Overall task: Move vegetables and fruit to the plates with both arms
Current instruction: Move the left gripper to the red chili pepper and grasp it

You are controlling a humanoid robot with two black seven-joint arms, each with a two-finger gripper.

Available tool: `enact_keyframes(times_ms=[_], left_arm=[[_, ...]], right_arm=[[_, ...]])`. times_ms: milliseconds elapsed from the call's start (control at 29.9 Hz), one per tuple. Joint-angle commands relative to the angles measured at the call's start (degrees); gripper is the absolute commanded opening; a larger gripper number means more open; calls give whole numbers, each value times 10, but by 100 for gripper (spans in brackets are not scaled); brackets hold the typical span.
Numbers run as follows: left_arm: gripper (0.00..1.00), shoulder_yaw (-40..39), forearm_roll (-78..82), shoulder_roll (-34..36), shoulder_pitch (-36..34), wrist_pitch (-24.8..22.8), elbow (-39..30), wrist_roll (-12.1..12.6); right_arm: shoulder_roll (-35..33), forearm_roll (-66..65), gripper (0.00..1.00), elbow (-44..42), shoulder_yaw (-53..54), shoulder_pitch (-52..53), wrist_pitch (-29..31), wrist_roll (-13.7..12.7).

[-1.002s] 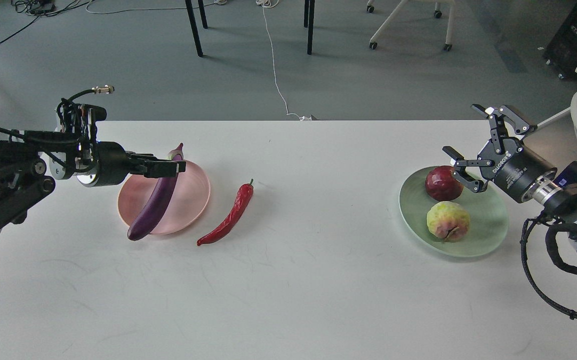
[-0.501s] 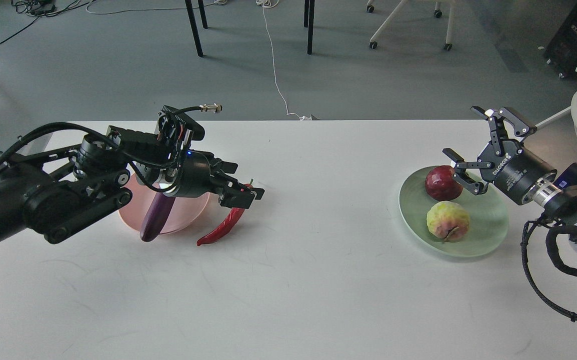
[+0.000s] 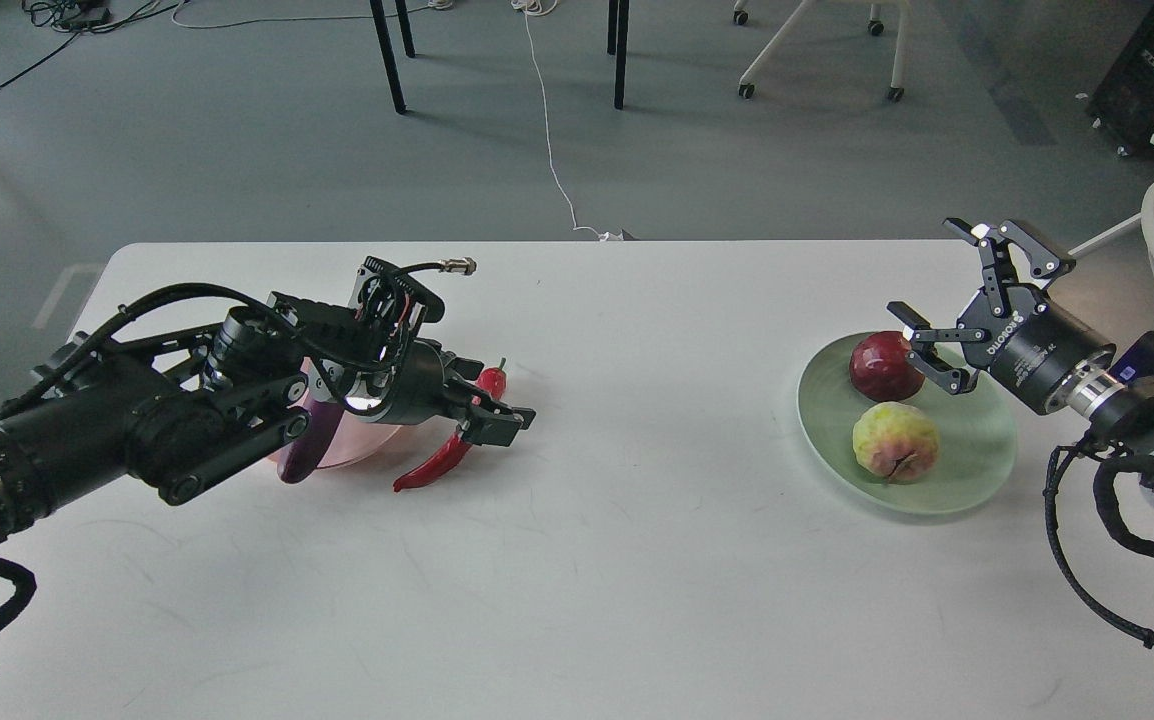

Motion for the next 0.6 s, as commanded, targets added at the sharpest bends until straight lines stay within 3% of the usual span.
enact_keyframes(times_ms=[0, 234, 367, 467, 568], left_arm=[[97, 2, 0, 0, 7, 9, 11, -1], [95, 2, 1, 1, 20, 9, 13, 1], [85, 2, 1, 0, 23, 7, 15, 3], [63, 2, 2, 0, 28, 6, 22, 3], [19, 9, 4, 0, 28, 6, 22, 19]], right_arm=[[0, 0, 96, 1, 0, 0, 0, 0], [2, 0, 96, 1, 0, -1, 0, 0], [1, 0, 96, 1, 0, -2, 0, 0], [0, 0, 96, 2, 0, -3, 0, 0], [-1, 0, 96, 3, 1, -5, 0, 0]])
